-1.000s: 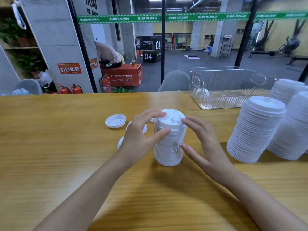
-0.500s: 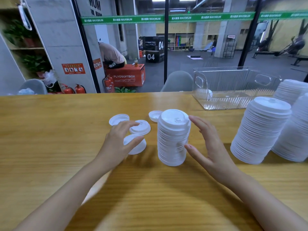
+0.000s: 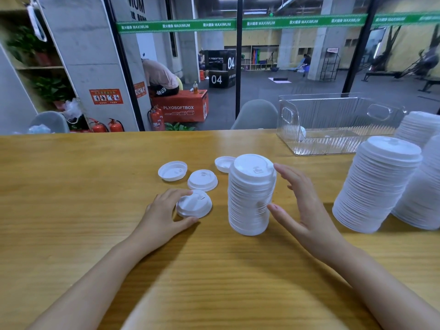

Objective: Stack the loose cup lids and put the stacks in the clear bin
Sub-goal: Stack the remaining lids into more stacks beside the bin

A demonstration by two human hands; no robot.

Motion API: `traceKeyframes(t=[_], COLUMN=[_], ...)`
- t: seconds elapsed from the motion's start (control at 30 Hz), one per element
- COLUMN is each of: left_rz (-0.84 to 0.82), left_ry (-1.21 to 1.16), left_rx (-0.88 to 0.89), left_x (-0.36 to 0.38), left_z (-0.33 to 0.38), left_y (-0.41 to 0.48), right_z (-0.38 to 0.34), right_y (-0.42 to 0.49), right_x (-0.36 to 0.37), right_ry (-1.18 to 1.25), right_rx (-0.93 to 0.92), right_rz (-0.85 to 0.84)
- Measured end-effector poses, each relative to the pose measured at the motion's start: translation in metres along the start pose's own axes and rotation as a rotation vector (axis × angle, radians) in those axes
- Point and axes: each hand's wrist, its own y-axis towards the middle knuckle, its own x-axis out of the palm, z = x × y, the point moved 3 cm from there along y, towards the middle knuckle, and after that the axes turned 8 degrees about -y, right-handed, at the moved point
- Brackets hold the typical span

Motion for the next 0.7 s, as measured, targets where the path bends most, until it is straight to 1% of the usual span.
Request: traceKeyframes(t=[0.1, 0.23, 0.3, 0.43, 0.53, 0.6, 0.7], left_rz=[0.031, 0.023, 0.064, 0.213, 0.265, 0.250, 0.170], left_ry=[-0.016, -0.020, -0.054, -0.244, -0.415, -0.501, -0.525], left_rx=[0.007, -0.015, -0.005, 0.019, 0.024, 0.050, 0.123], left_x=[0.000, -0.002, -0.005, -0.014, -0.023, -0.028, -0.030], left_z=[0.003, 0.005, 0.011, 0.032, 0.055, 0.074, 0.108], left_y=[0.001, 0.000, -0.001, 0.001, 0.004, 0.008, 0.013], right_z=[0.000, -0.002, -0.002, -0.002, -0.003, -0.002, 0.000], right_y=[0.000, 0.000, 0.000, 0.000, 0.001, 0.001, 0.002], right_x=[-0.001, -0.001, -0.002, -0.002, -0.002, -0.003, -0.003], right_ry=[0.004, 0.004, 0.007, 0.004, -0.008, -0.019, -0.029], right_rx=[0.003, -0.001, 0.001, 0.000, -0.008, -0.008, 0.005], right_rz=[0.002, 0.000, -0.002, 0.001, 0.009, 0.019, 0.030])
